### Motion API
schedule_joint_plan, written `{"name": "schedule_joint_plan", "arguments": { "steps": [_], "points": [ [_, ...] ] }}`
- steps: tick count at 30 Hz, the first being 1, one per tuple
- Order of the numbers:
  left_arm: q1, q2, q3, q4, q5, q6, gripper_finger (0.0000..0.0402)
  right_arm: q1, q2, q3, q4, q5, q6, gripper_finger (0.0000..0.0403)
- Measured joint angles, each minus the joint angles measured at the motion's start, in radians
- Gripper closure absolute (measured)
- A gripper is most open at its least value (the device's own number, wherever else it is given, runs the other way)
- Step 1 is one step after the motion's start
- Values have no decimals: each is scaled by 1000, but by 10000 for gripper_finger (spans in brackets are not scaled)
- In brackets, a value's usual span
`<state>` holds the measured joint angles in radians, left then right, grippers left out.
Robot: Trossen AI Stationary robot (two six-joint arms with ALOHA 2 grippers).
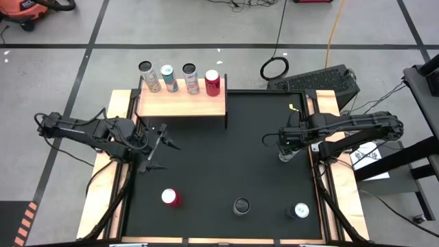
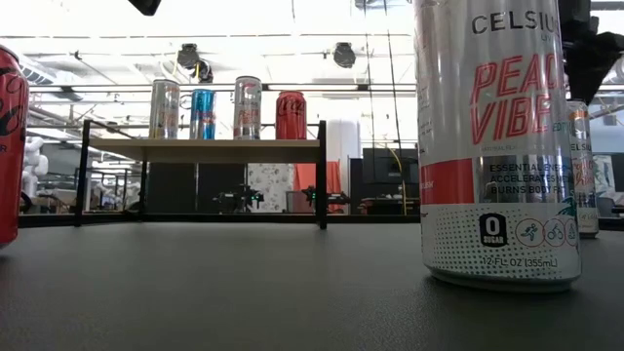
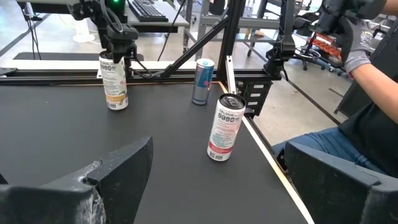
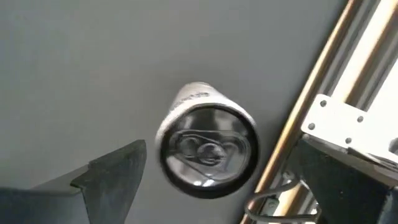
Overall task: Place canned beverage on shelf
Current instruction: Put the white yellow soda can on the shelf aligned with the white yellow soda can
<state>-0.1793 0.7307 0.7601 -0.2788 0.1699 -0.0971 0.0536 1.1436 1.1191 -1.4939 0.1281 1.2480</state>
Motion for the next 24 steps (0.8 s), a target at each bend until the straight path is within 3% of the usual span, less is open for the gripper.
{"name": "schedule_joint_plan", "arguments": {
  "steps": [24],
  "points": [
    [0, 0, 0, 0, 0, 0, 35, -1, 3, -24, 22, 31, -1, 3]
  ]
}}
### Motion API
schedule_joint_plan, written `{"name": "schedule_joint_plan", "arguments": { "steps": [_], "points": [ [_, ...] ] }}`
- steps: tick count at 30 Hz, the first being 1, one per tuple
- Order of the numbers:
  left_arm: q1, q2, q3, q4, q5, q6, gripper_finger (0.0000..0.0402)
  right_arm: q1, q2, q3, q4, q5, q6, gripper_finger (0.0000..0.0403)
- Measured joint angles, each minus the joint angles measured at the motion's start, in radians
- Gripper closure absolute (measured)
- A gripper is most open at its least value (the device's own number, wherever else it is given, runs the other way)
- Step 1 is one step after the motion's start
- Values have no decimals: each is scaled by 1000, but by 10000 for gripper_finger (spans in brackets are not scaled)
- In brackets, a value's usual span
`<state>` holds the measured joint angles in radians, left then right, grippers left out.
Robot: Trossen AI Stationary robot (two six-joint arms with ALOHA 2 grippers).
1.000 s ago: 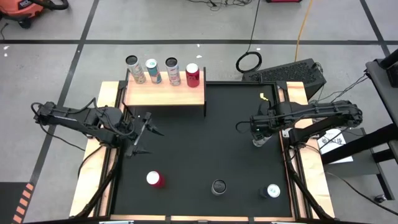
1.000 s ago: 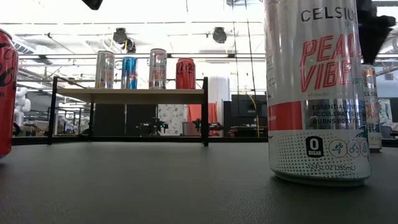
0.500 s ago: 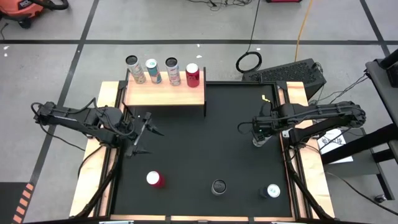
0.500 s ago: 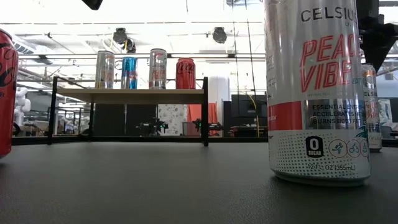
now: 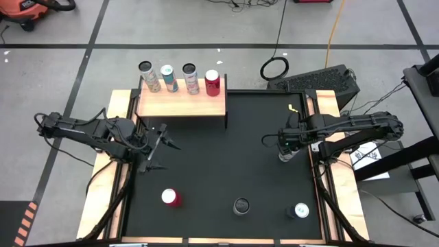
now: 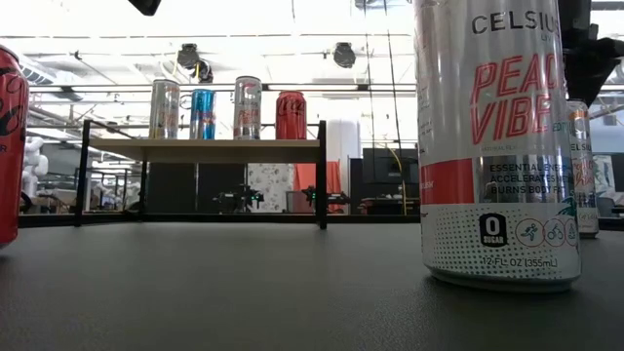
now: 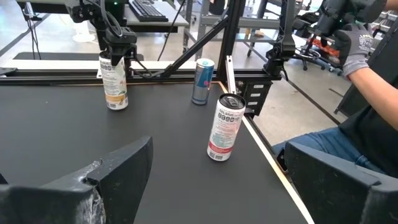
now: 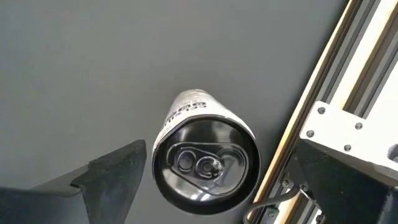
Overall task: Place canned beverage on shelf
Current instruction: Put the white yellow soda can on the shelf aligned with the white yellow soda can
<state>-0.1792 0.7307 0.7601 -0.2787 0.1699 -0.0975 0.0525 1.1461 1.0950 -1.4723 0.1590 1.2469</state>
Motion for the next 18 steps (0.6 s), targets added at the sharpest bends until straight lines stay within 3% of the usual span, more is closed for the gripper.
{"name": "schedule_joint_plan", "arguments": {
  "steps": [18],
  "points": [
    [0, 0, 0, 0, 0, 0, 35, -1, 47, 0, 47, -6, 20, 3]
  ]
}}
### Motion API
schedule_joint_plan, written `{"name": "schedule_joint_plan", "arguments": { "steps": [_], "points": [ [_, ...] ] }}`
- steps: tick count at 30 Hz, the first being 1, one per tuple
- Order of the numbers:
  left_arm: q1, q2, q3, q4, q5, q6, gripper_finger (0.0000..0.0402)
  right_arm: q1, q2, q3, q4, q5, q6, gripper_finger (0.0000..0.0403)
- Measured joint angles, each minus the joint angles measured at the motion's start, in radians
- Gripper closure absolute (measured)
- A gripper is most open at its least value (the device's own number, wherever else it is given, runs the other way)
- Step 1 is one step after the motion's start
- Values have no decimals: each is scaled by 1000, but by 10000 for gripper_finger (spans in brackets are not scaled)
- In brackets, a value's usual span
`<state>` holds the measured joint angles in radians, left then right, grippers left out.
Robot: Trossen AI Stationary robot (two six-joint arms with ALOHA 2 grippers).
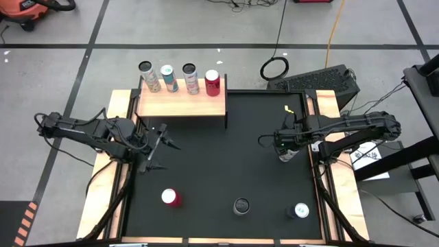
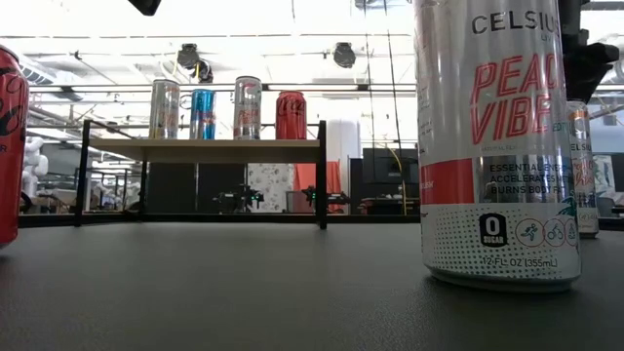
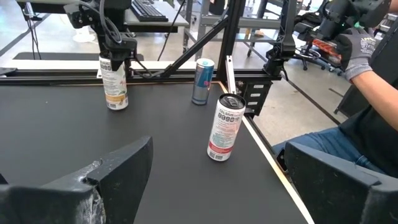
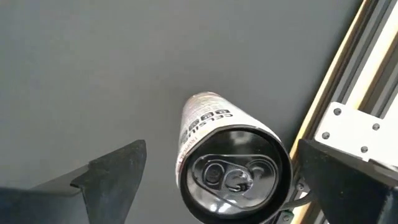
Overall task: Place canned beverage on shelf
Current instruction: Put the white yellow soda can on the shelf aligned with the white yellow soda can
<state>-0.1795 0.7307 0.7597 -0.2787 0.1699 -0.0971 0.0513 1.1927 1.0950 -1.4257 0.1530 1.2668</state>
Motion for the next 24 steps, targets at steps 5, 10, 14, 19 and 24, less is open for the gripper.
{"name": "schedule_joint_plan", "arguments": {
  "steps": [5, 10, 14, 19, 24],
  "points": [
    [0, 0, 0, 0, 0, 0, 35, 0, -5, -41, 42, -33, 30, 3],
    [0, 0, 0, 0, 0, 0, 35, 0, -35, -113, 106, -42, 50, 3],
    [0, 0, 0, 0, 0, 0, 35, 0, -79, -155, 140, -27, 58, 3],
    [0, 0, 0, 0, 0, 0, 35, 0, -113, -225, 201, -54, 83, 3],
    [0, 0, 0, 0, 0, 0, 35, 0, -120, -244, 218, -58, 79, 4]
  ]
}}
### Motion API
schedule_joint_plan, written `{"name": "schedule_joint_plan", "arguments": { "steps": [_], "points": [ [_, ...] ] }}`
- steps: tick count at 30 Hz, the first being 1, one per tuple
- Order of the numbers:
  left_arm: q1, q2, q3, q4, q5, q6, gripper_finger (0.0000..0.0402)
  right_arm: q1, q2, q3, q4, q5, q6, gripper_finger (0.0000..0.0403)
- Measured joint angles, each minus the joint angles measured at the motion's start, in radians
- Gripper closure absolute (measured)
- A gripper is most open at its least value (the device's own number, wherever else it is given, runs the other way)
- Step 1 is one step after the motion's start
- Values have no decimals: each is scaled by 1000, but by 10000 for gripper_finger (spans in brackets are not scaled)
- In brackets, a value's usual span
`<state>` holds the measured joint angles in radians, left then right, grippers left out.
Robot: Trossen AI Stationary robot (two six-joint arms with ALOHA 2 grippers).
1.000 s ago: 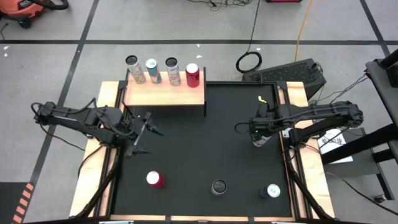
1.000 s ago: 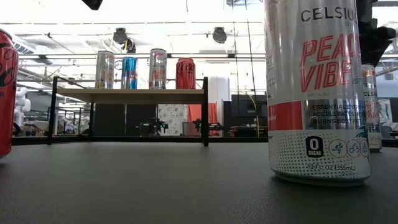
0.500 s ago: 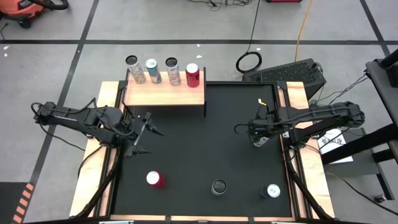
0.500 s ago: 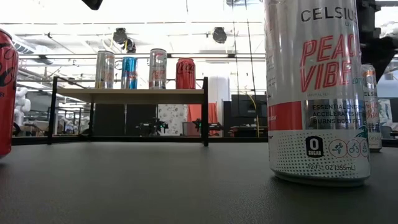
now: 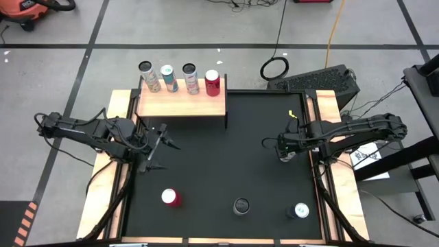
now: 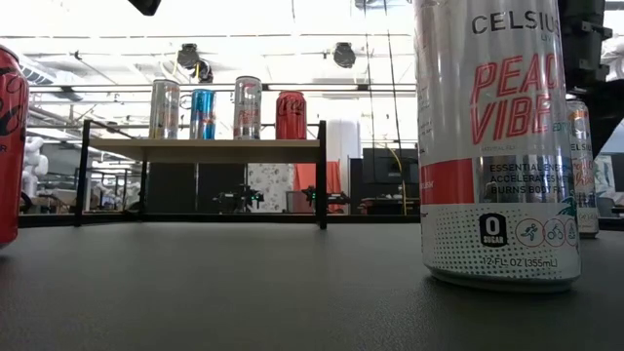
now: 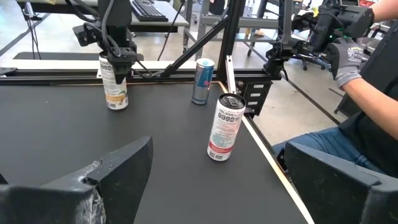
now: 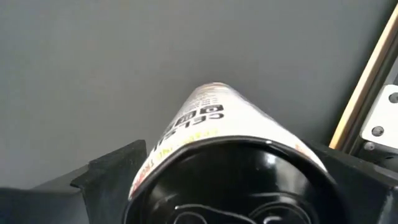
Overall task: Place canned beverage on shelf
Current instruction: Put the white yellow soda can on the shelf aligned with the white yellow soda can
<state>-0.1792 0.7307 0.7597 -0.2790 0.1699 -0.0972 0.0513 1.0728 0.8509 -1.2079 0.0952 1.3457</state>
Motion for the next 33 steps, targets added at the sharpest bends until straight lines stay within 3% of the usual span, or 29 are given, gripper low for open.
{"name": "schedule_joint_plan", "arguments": {
  "steps": [6, 15, 22, 33],
  "points": [
    [0, 0, 0, 0, 0, 0, 35, 0, 3, 0, -11, 2, 2, 42],
    [0, 0, 0, 0, 0, 0, 35, 0, 12, 1, -7, 1, -28, 185],
    [0, 0, 0, 0, 0, 0, 35, 0, 15, 11, 3, 3, -86, 185],
    [0, 0, 0, 0, 0, 0, 35, -1, 15, 142, -5, 8, -130, 185]
  ]
}}
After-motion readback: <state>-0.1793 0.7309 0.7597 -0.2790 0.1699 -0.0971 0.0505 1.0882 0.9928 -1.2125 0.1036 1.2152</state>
